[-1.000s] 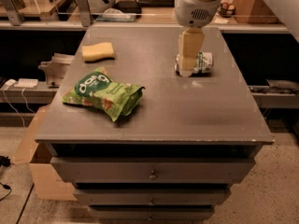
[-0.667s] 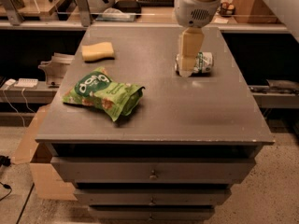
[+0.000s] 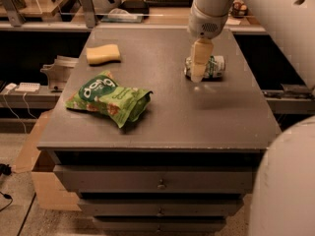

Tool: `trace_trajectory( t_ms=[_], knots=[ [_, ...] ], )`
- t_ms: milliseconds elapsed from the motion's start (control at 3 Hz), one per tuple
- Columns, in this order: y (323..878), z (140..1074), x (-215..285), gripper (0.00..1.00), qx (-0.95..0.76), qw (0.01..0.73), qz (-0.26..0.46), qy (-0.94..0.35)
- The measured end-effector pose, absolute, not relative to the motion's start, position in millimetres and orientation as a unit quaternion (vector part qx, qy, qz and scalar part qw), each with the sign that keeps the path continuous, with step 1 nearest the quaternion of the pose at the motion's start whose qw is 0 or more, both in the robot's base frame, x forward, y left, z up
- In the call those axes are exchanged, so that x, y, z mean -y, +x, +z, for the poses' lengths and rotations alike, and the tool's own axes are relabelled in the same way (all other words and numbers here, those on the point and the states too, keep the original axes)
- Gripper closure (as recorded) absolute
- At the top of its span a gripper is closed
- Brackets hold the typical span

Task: Place 7up can upright

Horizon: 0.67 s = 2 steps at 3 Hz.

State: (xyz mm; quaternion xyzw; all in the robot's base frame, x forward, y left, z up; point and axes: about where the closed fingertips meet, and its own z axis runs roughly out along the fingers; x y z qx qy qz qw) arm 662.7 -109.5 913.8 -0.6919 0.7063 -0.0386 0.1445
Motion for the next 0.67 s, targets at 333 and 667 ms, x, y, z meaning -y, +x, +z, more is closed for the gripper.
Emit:
trace_trajectory(
  t_ms=[333,667],
  knots=[
    [690.2,878.3,121.8,0.00,-0.729,0.113,-0.039,-0.674],
    [703.6,858.8,133.9,0.00,-0.743,0.088,-0.048,-0.661]
  ],
)
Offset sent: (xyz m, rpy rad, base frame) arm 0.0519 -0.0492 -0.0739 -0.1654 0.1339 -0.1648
